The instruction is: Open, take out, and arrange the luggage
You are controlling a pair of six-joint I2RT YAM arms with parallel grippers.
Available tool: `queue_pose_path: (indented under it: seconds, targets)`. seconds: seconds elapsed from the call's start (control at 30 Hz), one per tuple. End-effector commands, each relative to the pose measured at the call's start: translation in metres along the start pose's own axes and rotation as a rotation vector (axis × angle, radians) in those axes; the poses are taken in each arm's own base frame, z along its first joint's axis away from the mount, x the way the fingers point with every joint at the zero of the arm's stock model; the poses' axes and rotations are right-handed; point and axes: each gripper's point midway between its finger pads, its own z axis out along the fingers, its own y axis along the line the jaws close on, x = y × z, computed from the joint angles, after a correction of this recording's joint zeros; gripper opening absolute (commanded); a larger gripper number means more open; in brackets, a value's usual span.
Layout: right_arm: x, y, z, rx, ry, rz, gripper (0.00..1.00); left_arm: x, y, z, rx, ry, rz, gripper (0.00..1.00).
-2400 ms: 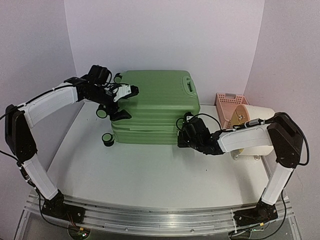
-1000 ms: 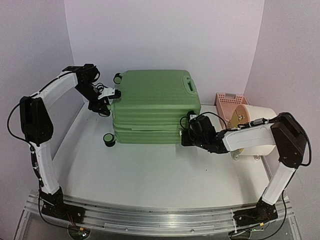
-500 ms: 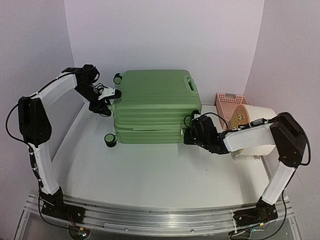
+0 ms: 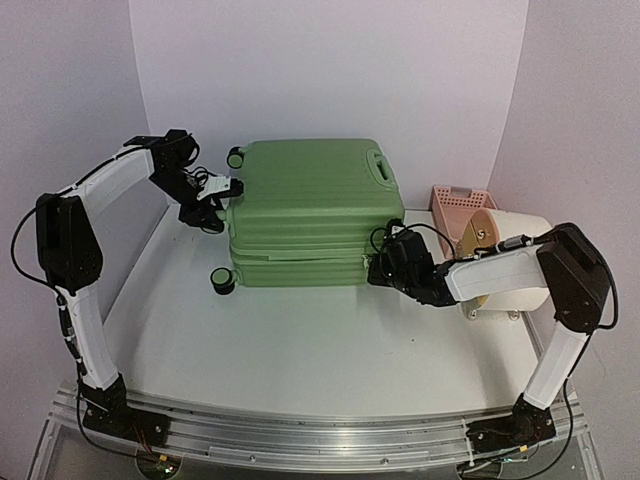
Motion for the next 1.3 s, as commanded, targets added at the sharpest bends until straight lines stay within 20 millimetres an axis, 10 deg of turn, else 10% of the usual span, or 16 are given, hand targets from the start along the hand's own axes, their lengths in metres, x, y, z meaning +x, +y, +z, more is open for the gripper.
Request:
queue_pose_path:
  seconds: [0.0,0.27,0.97,1.27]
  targets:
    - [-0.034,-0.031,0.008,0.075,-0.076,0.054,0.0,-0.004,-0.012,-0.024,-0.007,0.0,0.033,0.0]
    - [-0.037,-0.08,-0.012,0.18,0.008,0.068,0.0,0.034,0.029,-0.052,-0.236,0.113,-0.005,0.0]
    - [-0.063,-0.125,0.015,0.201,0.117,-0.176,0.0,0.044,0.021,-0.071,-0.232,0.085,0.057,0.0]
    - [-0.132,-0.114,0.049,0.037,0.006,-0.182,0.0,0.041,0.019,-0.074,-0.221,0.057,0.074,0.0]
